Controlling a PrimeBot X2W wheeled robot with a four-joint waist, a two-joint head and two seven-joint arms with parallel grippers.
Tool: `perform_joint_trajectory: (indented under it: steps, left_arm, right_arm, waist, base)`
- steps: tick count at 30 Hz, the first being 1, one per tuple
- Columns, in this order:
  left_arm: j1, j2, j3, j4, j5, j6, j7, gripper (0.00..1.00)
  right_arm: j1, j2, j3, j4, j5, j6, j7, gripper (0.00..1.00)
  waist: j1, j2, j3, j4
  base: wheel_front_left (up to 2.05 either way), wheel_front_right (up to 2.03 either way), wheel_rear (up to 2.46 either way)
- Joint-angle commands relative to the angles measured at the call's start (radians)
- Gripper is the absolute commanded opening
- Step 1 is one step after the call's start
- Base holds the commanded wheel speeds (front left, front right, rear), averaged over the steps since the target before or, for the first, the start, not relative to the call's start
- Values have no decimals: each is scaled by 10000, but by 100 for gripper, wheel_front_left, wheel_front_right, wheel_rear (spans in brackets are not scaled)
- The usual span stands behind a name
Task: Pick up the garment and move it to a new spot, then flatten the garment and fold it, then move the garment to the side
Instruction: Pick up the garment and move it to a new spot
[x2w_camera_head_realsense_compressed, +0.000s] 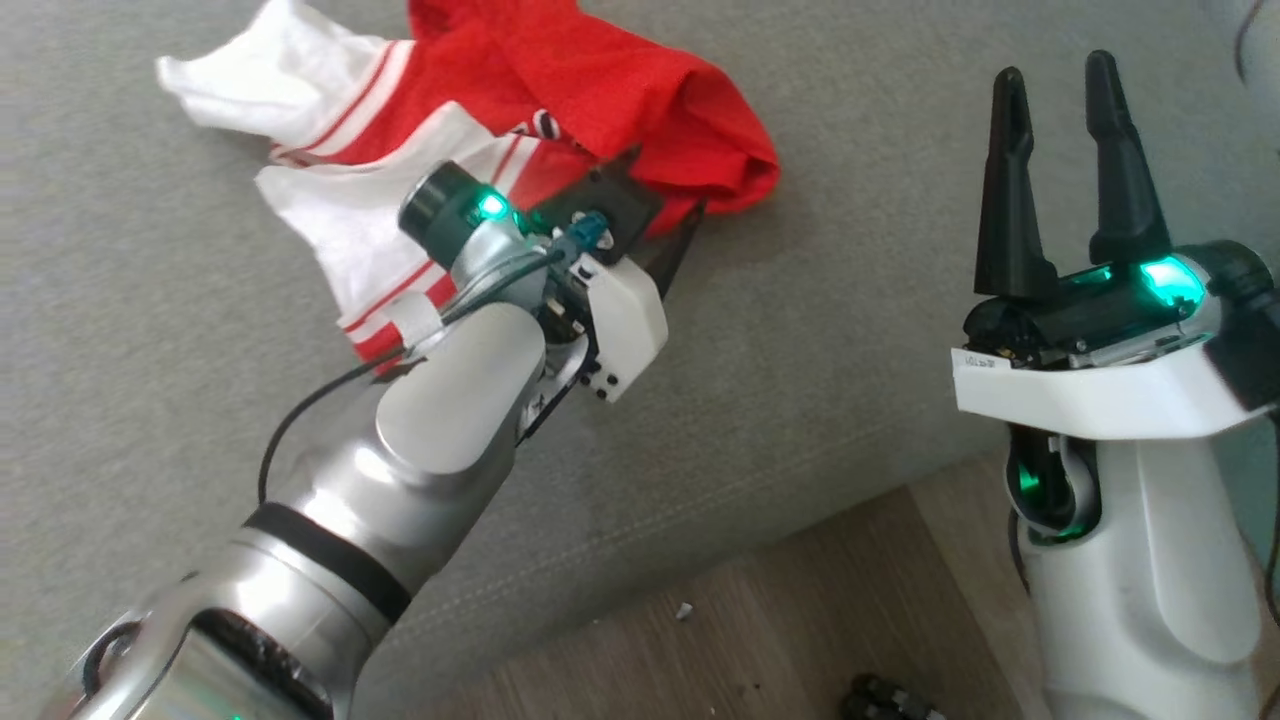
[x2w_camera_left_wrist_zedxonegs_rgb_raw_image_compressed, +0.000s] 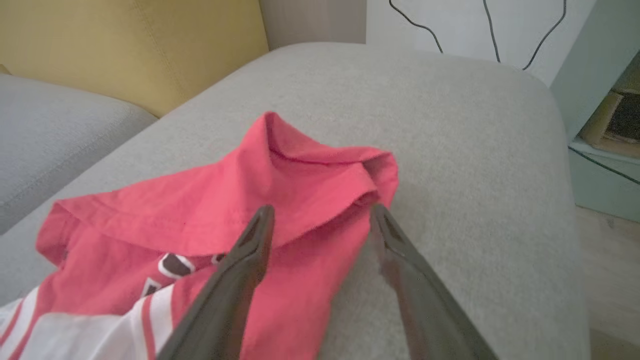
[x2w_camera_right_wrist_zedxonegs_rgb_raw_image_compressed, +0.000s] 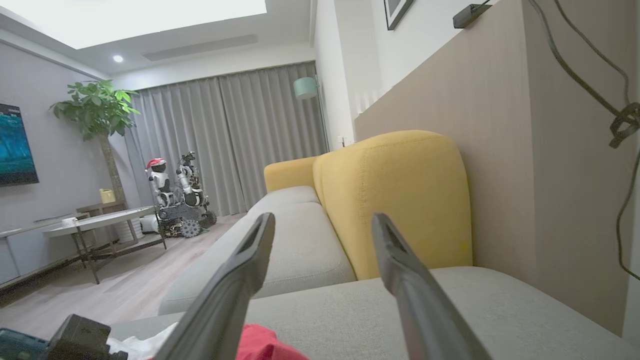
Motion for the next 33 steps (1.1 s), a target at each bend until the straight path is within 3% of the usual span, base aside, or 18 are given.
perform_joint_trajectory:
  steps: [1,6,13,17,21,26,33]
  left_arm:
    - [-342,75,136,-214,-88,53,-11,100]
    - [-305,75,344,-19,-390,693,-647,100]
    - [346,476,1527,-454,-1164,1322,-1594,100]
    - [1450,1042,2617,-1714,-1646,1616,-1723,100]
    - [2979,1644,3728,-3828,-1358,1914,-1730,100]
    - [5049,1670,5054,-6024,-976,1853,-1732,100]
    - [7106,895,6360,-7319,-24,1588,-1733,100]
  right_arm:
    - [-69,5,196,-273,-129,71,-68,100]
    - [83,5,26,-231,-268,71,-68,100]
    - [437,5,-139,0,-614,71,-68,100]
    - [745,5,-135,281,-971,71,-68,100]
    - [1063,5,-257,454,-1194,71,-68,100]
    - [1435,5,-456,679,-1513,71,-68,100]
    - [1771,5,-769,764,-1690,71,-68,100]
  waist:
    - [0,0,-156,186]
    - [0,0,-455,658]
    - [0,0,-998,1547]
    - [0,0,-1404,2194]
    - [0,0,-1650,2844]
    - [0,0,-1947,3394]
    - [0,0,-2212,3659]
  base:
    - [0,0,0]
    - [0,0,0]
    - [0,0,0]
    - [0,0,0]
    - [0,0,0]
    - [0,0,0]
    - [0,0,0]
